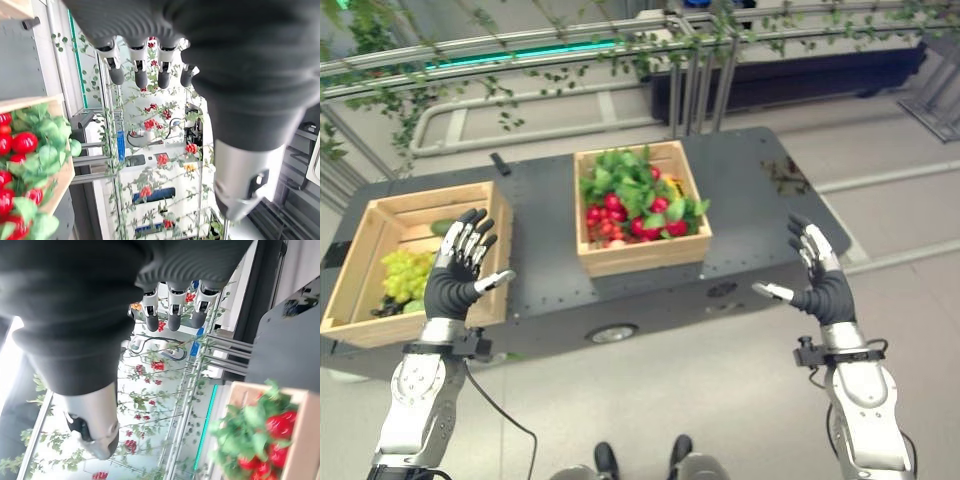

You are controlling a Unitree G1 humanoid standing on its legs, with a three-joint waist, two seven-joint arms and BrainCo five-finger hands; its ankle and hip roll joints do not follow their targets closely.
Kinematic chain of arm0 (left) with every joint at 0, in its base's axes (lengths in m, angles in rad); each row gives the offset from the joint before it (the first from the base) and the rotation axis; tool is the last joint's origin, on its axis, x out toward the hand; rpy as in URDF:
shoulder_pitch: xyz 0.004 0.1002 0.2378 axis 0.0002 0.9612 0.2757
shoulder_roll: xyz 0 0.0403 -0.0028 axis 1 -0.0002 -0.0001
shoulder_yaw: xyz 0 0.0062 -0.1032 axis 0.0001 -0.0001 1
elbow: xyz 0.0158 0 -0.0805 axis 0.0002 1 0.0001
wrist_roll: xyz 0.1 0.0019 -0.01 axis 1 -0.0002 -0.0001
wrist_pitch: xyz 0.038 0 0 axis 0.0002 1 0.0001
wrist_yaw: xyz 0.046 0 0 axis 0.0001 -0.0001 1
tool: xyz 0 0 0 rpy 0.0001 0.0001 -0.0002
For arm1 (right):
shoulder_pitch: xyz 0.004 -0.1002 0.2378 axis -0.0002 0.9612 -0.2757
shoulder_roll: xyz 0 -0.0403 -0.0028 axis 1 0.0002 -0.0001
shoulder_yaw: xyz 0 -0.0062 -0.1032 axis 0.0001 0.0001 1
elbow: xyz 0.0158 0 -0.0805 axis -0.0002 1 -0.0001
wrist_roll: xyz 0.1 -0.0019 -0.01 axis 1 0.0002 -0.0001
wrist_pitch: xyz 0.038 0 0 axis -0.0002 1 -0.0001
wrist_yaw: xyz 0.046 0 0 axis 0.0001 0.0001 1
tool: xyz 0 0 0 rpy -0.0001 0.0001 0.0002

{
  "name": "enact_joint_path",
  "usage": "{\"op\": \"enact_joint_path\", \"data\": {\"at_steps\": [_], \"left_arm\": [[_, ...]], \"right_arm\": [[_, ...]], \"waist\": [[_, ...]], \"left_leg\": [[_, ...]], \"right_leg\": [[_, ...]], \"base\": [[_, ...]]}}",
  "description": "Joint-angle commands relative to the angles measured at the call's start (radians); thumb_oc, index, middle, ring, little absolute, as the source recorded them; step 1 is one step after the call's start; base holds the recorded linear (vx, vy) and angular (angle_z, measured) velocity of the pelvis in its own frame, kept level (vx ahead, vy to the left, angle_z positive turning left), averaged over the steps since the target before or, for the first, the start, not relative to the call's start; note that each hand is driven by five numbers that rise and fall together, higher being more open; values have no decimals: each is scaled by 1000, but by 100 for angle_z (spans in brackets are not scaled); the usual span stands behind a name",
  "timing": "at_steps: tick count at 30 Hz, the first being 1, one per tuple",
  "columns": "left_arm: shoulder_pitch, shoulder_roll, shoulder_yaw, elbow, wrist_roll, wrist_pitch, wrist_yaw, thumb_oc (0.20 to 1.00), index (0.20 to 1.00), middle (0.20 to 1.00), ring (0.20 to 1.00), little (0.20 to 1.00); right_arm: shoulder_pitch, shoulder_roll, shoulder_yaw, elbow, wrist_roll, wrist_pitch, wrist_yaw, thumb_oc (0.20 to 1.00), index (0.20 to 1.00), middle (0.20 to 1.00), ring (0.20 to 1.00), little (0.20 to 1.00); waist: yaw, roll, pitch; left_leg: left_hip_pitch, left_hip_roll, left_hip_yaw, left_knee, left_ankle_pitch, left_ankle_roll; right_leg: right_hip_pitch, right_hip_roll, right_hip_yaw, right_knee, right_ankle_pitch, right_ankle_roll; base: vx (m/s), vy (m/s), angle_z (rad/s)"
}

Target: Pick up the fruits from the basket on one side to the basket on the other side

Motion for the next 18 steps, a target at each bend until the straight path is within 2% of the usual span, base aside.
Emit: {"op": "enact_joint_path", "data": {"at_steps": [1, 2, 3, 4, 5, 6, 7, 9, 10, 11, 14, 16, 18], "left_arm": [[-26, 58, 41, -52, 3, -30, 8, 1000, 1000, 1000, 1000, 1000], [-26, 57, 41, -53, 3, -29, 8, 1000, 1000, 1000, 1000, 1000], [-28, 61, 31, -53, 7, -30, 7, 1000, 1000, 1000, 1000, 1000], [-29, 61, 31, -53, 7, -30, 7, 1000, 1000, 1000, 1000, 1000], [-32, 65, 25, -48, 14, -30, 9, 1000, 1000, 1000, 1000, 1000], [-32, 65, 25, -48, 15, -31, 9, 1000, 1000, 1000, 1000, 1000], [-45, 69, 15, -37, 16, -35, 9, 1000, 1000, 1000, 1000, 1000], [-56, 69, 10, -29, 11, -35, 5, 1000, 1000, 1000, 1000, 1000], [-56, 73, 4, -16, 18, -39, 12, 1000, 1000, 1000, 1000, 1000], [-58, 71, 5, -15, 19, -36, 9, 1000, 1000, 1000, 1000, 1000], [-39, 55, 15, -7, 4, -38, 4, 1000, 1000, 1000, 1000, 1000], [-33, 52, 22, 0, 2, -32, 0, 1000, 1000, 1000, 1000, 1000], [-32, 48, 22, 4, -5, -31, 0, 1000, 1000, 1000, 1000, 1000]], "right_arm": [[-29, 21, -2, -15, -18, -47, -6, 1000, 1000, 1000, 1000, 1000], [-29, 21, -2, -15, -19, -47, -7, 1000, 1000, 1000, 1000, 1000], [-27, 27, 2, -15, -32, -42, -5, 1000, 1000, 1000, 1000, 1000], [-28, 27, 2, -15, -33, -42, -5, 1000, 1000, 1000, 1000, 1000], [-28, 28, 4, -8, -32, -40, -6, 1000, 1000, 1000, 1000, 1000], [-29, 27, 5, -7, -32, -40, -6, 1000, 1000, 1000, 1000, 1000], [-27, 24, 2, 3, -29, -44, -8, 1000, 1000, 1000, 1000, 1000], [-22, 28, -3, 7, -15, -47, -13, 1000, 1000, 1000, 1000, 1000], [-21, 25, 1, 18, -23, -53, -28, 1000, 1000, 1000, 1000, 1000], [-19, 26, 0, 14, -21, -49, -26, 1000, 1000, 1000, 1000, 1000], [-10, 14, 5, 17, -2, -50, -20, 1000, 1000, 1000, 1000, 1000], [4, 4, -8, 12, 6, -46, -13, 1000, 1000, 1000, 1000, 1000], [17, -4, -25, 10, 24, -47, -14, 1000, 1000, 1000, 1000, 1000]], "waist": [[12, -19, -24], [11, -21, -23], [-5, -8, -4], [-4, -10, -5], [-13, -7, -4], [-11, -5, -6], [-21, -8, -8], [-24, -24, -14], [-26, -29, -16], [-22, -34, -24], [-4, -55, -39], [-6, -65, -43], [-12, -76, -29]], "left_leg": [[5, -52, -35, -13, -44, 41], [7, -56, -36, -18, -42, 43], [31, -46, -68, -45, -34, 48], [32, -48, -67, -47, -33, 48], [41, -45, -83, -58, -32, 45], [37, -42, -81, -59, -28, 44], [47, -45, -113, -67, -27, 28], [45, -50, -148, -57, -37, 11], [42, -49, -166, -48, -41, 8], [40, -48, -177, -36, -46, 6], [37, -46, -170, 20, -77, -9], [24, -37, -167, 84, -93, -28], [-23, -8, -148, 206, -86, -65]], "right_leg": [[-38, -109, -4, 277, 74, 127], [-41, -114, -3, 284, 71, 129], [-103, -102, 56, 368, 73, 133], [-107, -104, 58, 373, 70, 133], [-133, -72, 99, 354, 36, 124], [-135, -68, 99, 349, 42, 120], [-170, 2, 163, 241, -11, 103], [-150, 29, 215, 37, 10, 99], [-138, 46, 252, 13, 29, 98], [-123, 56, 272, 14, 22, 100], [-68, 58, 244, -25, 30, 86], [-28, 65, 238, -68, 34, 77], [9, 64, 217, -90, 31, 59]], "base": [[68, 265, 49], [136, 236, 67], [34, 66, 68], [61, 55, 67], [16, -11, 45], [106, -62, 56], [116, -116, 56], [162, -173, 41], [142, -161, 55], [134, -164, 100], [141, -200, 91], [108, -200, 29], [36, -171, 14]]}}
